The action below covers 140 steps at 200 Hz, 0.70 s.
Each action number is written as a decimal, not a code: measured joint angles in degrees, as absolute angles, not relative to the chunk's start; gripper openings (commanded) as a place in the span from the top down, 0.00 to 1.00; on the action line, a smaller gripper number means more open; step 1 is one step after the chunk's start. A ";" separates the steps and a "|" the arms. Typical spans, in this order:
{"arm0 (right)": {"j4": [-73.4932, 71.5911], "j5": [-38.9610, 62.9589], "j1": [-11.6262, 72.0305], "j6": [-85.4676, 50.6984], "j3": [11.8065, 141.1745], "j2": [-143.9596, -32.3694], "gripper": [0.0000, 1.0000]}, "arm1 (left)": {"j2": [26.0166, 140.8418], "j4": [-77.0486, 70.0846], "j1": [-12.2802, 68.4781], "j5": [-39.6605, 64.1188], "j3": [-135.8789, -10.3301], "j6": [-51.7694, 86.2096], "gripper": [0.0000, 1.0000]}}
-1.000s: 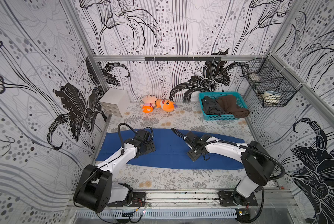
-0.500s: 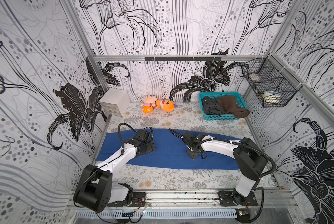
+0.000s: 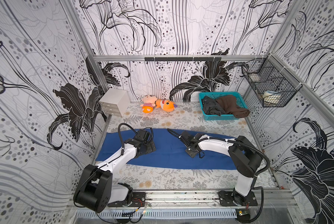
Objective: Roll up the long pants
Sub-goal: Fold the long pant at the center of the board.
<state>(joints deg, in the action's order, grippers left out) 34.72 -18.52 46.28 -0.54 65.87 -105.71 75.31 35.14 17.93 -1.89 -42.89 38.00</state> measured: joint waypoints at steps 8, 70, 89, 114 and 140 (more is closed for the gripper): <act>34.72 -18.46 46.28 -0.54 65.89 -105.71 1.00 | 75.31 35.18 17.93 -1.96 -42.89 37.95 0.01; 36.32 -16.60 46.26 -1.39 65.87 -101.27 1.00 | 75.55 41.04 25.76 -10.41 -44.29 37.67 0.05; 37.21 -15.40 46.26 -2.42 65.89 -98.91 1.00 | 77.30 42.63 29.17 -14.00 -46.65 37.30 0.06; 38.15 -13.91 46.26 -3.62 65.89 -97.17 1.00 | 80.12 44.29 33.06 -18.94 -49.78 35.97 0.07; 38.65 -13.45 46.26 -3.88 65.91 -96.03 1.00 | 81.73 45.82 35.97 -23.59 -52.03 34.20 0.07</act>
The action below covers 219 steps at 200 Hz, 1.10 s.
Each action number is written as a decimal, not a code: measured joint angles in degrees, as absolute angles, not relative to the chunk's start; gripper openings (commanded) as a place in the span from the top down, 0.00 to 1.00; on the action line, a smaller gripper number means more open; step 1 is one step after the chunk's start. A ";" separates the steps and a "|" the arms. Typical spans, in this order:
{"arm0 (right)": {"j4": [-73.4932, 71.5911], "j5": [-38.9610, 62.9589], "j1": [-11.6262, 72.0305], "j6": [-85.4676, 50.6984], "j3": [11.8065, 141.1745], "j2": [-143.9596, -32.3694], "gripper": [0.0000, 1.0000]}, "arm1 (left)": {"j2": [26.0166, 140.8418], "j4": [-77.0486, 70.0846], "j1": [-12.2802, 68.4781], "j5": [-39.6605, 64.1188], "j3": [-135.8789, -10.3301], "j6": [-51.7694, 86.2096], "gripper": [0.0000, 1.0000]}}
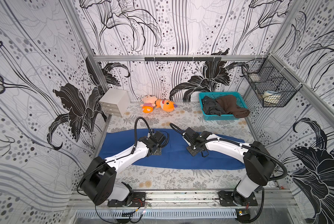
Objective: Roll up the long pants
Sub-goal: Fold the long pant at the center of the board.
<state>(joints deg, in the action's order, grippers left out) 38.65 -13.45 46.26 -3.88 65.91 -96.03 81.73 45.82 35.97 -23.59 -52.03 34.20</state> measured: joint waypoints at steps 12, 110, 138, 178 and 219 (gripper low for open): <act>39.11 -12.82 46.09 -4.05 66.28 -95.92 1.00 | 82.35 46.24 36.91 -24.84 -52.64 33.41 0.07; 39.86 -0.64 38.89 -7.38 66.94 -91.46 1.00 | 82.56 46.02 39.55 -26.57 -52.60 30.33 0.01; 40.10 1.56 40.16 -9.58 65.43 -89.30 1.00 | 78.72 44.93 32.88 -26.13 -51.03 31.73 0.01; 43.48 4.19 45.41 -12.05 64.12 -85.71 1.00 | 75.13 43.20 24.73 -23.90 -48.45 32.84 0.01; 46.65 3.18 45.91 -12.88 62.89 -85.58 1.00 | 77.34 42.50 24.62 -22.46 -48.45 32.86 0.01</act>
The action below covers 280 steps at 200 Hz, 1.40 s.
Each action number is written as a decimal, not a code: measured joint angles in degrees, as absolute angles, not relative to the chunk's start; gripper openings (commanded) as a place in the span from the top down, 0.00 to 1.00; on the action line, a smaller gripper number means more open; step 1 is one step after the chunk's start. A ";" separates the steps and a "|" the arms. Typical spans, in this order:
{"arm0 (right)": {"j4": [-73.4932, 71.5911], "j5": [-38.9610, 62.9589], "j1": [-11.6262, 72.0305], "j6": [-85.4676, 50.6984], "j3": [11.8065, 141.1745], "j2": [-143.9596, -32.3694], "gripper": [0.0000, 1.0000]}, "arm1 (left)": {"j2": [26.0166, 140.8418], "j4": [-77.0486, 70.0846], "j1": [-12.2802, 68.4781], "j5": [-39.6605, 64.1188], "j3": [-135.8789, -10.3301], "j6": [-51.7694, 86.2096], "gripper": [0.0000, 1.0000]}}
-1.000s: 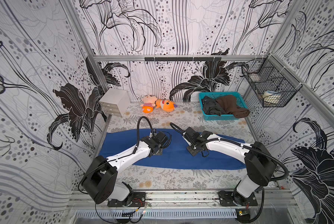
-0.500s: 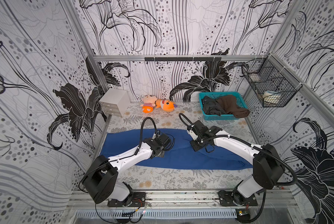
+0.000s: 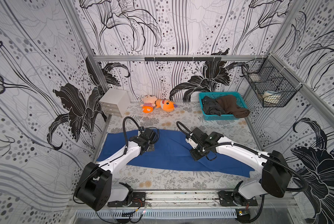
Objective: Roll up the long pants
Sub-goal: Fold the long pant at the center of the board, then move the long pant to the center of the board.
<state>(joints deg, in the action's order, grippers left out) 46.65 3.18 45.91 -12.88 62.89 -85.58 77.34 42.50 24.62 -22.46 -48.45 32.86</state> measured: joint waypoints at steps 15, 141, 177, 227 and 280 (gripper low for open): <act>47.18 2.52 45.91 -12.88 62.67 -86.24 1.00 | 77.52 42.50 24.62 -22.33 -48.45 32.86 0.01; 47.62 -3.42 45.82 -12.69 60.38 -87.42 0.00 | 77.54 41.36 21.21 -18.11 -48.45 33.69 0.01; 44.03 -2.39 42.78 -13.85 59.70 -85.45 0.00 | 77.82 38.17 15.99 -12.12 -47.16 34.46 0.01; 35.79 3.22 32.73 -16.29 57.04 -92.60 0.00 | 76.14 36.75 8.16 -7.90 -46.28 36.40 0.01; 36.40 6.39 28.42 -17.82 63.79 -102.28 0.01 | 74.83 36.21 3.53 -5.98 -45.89 37.63 0.01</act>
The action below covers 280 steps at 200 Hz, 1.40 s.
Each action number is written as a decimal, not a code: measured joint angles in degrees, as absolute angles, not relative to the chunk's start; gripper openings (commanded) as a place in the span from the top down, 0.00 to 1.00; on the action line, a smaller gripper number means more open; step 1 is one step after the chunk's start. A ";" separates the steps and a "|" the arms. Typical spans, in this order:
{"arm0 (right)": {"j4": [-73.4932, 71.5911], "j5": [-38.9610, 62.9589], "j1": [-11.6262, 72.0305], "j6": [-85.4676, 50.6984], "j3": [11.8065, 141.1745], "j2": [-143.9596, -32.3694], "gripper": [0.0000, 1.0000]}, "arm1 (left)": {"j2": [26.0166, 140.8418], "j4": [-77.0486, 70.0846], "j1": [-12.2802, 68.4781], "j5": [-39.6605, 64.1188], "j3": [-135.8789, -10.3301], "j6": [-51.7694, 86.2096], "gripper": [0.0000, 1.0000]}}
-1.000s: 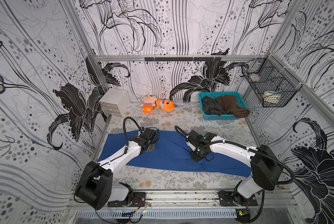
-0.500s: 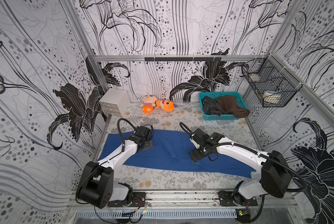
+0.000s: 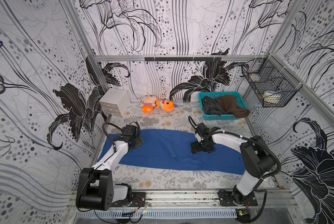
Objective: Roll up the long pants
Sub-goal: Move the long pant to the center of the board.
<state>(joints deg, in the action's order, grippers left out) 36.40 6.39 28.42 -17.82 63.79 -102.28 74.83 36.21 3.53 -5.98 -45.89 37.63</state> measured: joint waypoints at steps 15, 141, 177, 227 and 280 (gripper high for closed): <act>36.36 8.03 25.36 -18.00 66.76 -104.62 0.00 | 74.83 36.21 3.03 -5.87 -45.89 37.67 0.01; 41.01 11.92 13.04 -13.80 83.02 -115.24 0.01 | 75.94 34.65 -1.56 -3.07 -45.91 37.69 0.01; 40.97 12.23 8.25 -13.65 84.01 -115.74 0.00 | 77.56 37.04 -1.21 -3.07 -48.36 36.49 0.01; 41.06 12.86 7.33 -13.43 84.64 -116.09 0.00 | 84.47 52.47 7.99 -11.16 -69.21 29.34 0.01; 39.55 15.51 6.98 -13.43 82.24 -113.91 0.01 | 92.66 65.67 12.67 -28.51 -75.92 17.85 0.01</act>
<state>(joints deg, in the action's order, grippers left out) 39.55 15.51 6.98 -13.43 82.24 -113.91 92.66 65.67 12.67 -28.51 -75.92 17.85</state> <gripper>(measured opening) 0.995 0.989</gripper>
